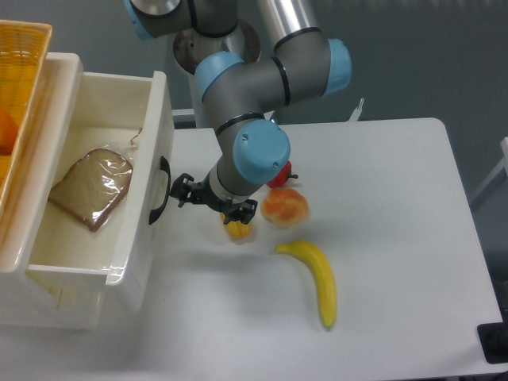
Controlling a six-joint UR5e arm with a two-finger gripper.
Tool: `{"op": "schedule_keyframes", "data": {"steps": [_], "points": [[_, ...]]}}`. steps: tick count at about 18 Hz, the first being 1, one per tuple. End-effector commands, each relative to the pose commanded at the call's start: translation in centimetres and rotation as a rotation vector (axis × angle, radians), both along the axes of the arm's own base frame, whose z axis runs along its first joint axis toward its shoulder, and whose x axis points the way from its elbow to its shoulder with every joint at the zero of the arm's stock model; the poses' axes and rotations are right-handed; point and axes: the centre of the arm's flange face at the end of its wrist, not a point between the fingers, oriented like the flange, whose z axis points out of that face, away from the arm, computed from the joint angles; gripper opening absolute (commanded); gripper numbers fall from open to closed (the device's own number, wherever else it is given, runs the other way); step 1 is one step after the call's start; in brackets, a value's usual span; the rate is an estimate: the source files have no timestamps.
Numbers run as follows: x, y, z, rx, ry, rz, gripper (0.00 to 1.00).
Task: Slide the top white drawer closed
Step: 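Push the drawer front with the gripper to slide it shut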
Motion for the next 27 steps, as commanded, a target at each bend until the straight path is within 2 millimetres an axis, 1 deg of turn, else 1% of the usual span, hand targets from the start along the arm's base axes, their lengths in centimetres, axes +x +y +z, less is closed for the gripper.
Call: {"op": "schedule_keyframes", "data": {"steps": [2,4,6,8,11,17,19,22,24,27], "points": [[0.9,0.5,0.0,-0.006,-0.003,0.004,1.0],[1.3,0.7,0.3,0.002,-0.009,0.009,1.0],[1.7,0.9,0.7,0.01,-0.009,0.007,1.0],[2.8,1.4,1.2,0.02,-0.007,-0.008,1.0],[3.6,1.8,1.6,0.025,-0.007,-0.007,1.0],[5.7,2.8,1.4,0.007,-0.009,-0.01,1.0],[5.9,2.8,1.5,0.002,-0.009,0.001,1.0],[6.8,3.3,1.7,-0.001,-0.006,0.0,1.0],[7.0,3.4,1.6,-0.006,-0.008,0.001,1.0],[7.8,3.7,1.7,-0.003,-0.007,-0.013,1.0]]}}
